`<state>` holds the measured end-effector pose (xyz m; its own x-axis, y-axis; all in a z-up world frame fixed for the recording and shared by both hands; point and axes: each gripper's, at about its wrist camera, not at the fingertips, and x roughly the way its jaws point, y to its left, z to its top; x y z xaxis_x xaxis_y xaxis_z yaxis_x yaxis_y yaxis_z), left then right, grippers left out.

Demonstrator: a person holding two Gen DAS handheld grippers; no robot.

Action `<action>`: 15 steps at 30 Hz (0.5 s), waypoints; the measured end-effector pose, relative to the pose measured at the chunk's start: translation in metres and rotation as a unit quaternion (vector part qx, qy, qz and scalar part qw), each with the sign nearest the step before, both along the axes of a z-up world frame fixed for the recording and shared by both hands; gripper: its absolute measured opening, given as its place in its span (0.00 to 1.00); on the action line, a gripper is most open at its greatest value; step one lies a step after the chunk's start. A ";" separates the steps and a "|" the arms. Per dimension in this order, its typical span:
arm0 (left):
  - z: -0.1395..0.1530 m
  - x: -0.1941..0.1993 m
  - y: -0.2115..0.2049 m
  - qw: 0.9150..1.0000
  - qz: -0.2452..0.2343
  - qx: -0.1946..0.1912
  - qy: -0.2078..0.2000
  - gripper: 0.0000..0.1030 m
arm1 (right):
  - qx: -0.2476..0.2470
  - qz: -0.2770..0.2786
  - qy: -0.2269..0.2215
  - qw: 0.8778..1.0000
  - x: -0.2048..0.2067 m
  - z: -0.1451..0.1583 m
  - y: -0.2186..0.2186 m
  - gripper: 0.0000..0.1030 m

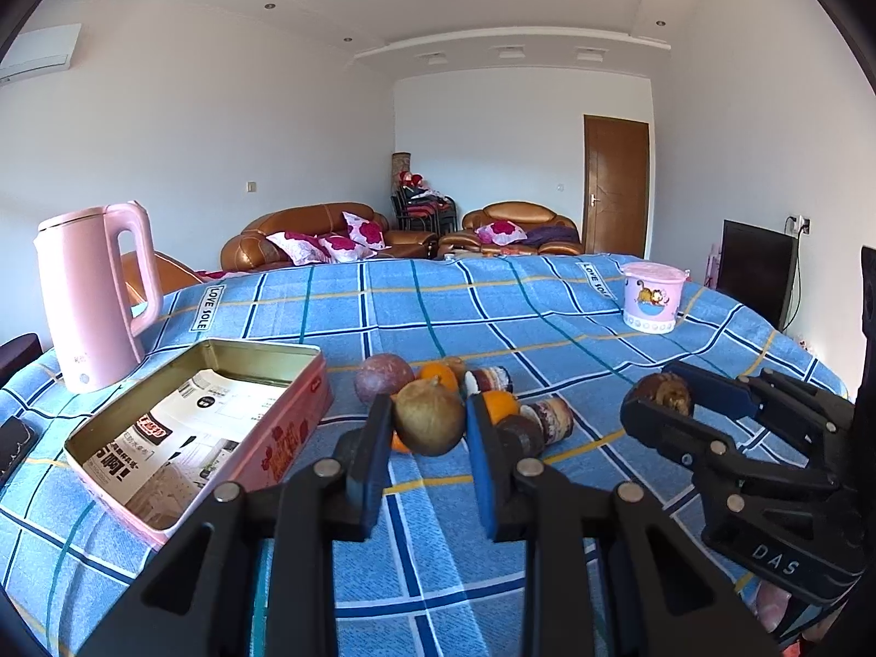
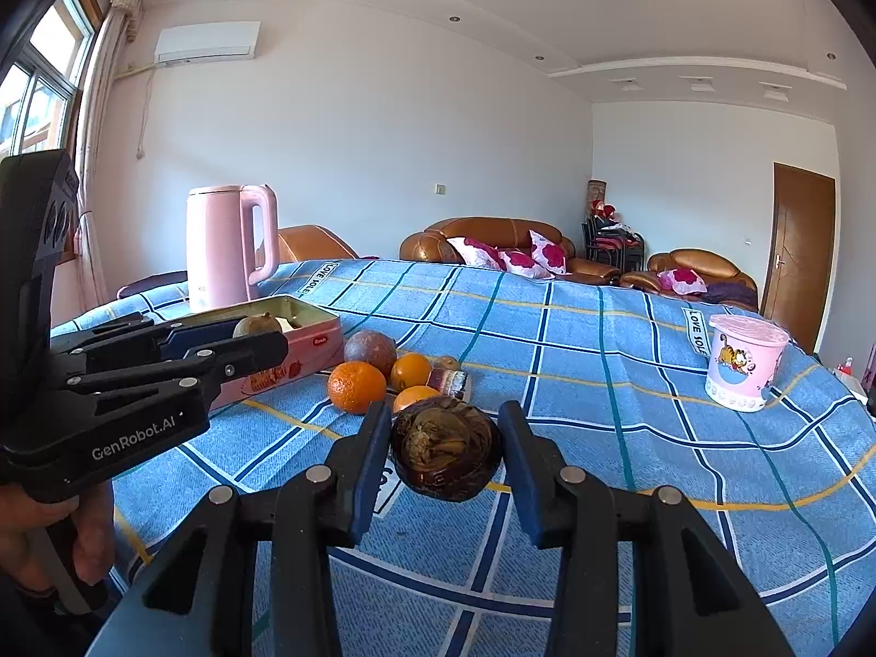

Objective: Organize fruits
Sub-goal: 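Lift the kiwi with the left tool while the right tool lifts the brown fruit, then carry the kiwi over the tin box while the right tool carries the brown fruit there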

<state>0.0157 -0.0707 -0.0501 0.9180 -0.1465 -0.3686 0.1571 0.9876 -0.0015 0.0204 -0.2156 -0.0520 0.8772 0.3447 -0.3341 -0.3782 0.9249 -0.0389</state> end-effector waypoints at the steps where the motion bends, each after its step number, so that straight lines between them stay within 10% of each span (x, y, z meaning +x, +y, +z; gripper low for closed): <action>1: 0.000 0.000 0.001 1.000 0.001 0.000 0.001 0.27 | 0.001 0.002 0.000 1.000 0.000 0.001 0.001 0.42; 15: 0.005 0.003 0.033 0.999 0.033 0.002 0.017 0.27 | 0.014 0.050 -0.002 0.999 0.012 0.028 0.030 0.42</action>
